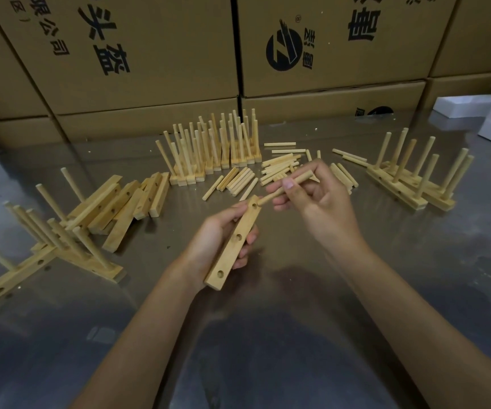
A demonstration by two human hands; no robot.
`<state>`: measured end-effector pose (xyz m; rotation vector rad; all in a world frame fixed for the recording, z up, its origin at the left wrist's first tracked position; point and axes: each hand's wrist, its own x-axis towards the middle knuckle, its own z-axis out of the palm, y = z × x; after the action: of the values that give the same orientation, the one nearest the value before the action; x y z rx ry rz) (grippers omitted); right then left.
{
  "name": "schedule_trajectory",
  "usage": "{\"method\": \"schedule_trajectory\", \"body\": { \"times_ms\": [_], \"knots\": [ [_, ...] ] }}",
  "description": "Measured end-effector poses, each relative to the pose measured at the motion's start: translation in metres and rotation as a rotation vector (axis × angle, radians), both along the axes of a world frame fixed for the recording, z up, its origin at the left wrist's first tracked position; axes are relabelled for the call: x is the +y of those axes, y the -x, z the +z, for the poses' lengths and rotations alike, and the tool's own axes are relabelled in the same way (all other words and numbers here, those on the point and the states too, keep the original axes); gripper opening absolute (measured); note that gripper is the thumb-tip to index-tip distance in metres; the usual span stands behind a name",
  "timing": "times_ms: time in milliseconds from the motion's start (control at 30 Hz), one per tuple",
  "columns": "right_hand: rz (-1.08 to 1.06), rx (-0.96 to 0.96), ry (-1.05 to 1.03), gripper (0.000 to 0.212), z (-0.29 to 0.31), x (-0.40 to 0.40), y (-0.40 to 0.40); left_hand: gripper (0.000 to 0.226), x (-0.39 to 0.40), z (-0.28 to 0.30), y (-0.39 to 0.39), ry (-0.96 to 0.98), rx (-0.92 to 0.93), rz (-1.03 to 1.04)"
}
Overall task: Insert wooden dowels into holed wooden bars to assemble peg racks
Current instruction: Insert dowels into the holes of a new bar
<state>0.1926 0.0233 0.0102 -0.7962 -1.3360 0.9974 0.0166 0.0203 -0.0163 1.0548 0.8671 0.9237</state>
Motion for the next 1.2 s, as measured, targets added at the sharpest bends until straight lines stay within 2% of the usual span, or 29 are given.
{"method": "schedule_trajectory", "body": {
  "times_ms": [167, 267, 500, 600, 800, 933, 1200],
  "knots": [
    [0.012, -0.063, -0.049, 0.002, -0.005, 0.0, 0.007, 0.035, -0.001, -0.001, 0.0, 0.002, 0.04, 0.046],
    [0.011, -0.106, -0.058, 0.006, -0.01, -0.001, 0.012, 0.035, -0.001, -0.002, -0.001, 0.003, 0.066, 0.067],
    [-0.015, -0.089, -0.071, 0.004, -0.026, 0.002, 0.017, 0.033, -0.001, -0.004, 0.0, 0.002, 0.078, 0.121],
    [-0.031, -0.138, -0.078, 0.006, -0.032, 0.003, 0.017, 0.033, 0.0, -0.005, 0.001, 0.009, 0.077, 0.138],
    [-0.161, -0.507, -0.1, 0.01, -0.033, 0.008, 0.001, 0.037, 0.004, -0.007, 0.003, 0.005, 0.093, 0.188],
    [-0.207, -0.696, -0.242, 0.011, -0.024, 0.01, -0.004, 0.036, 0.003, -0.007, 0.002, -0.023, 0.151, 0.206],
    [-0.26, -1.089, -0.356, 0.016, -0.024, 0.004, -0.002, 0.037, 0.002, -0.011, -0.002, -0.057, 0.223, 0.204]
  ]
}}
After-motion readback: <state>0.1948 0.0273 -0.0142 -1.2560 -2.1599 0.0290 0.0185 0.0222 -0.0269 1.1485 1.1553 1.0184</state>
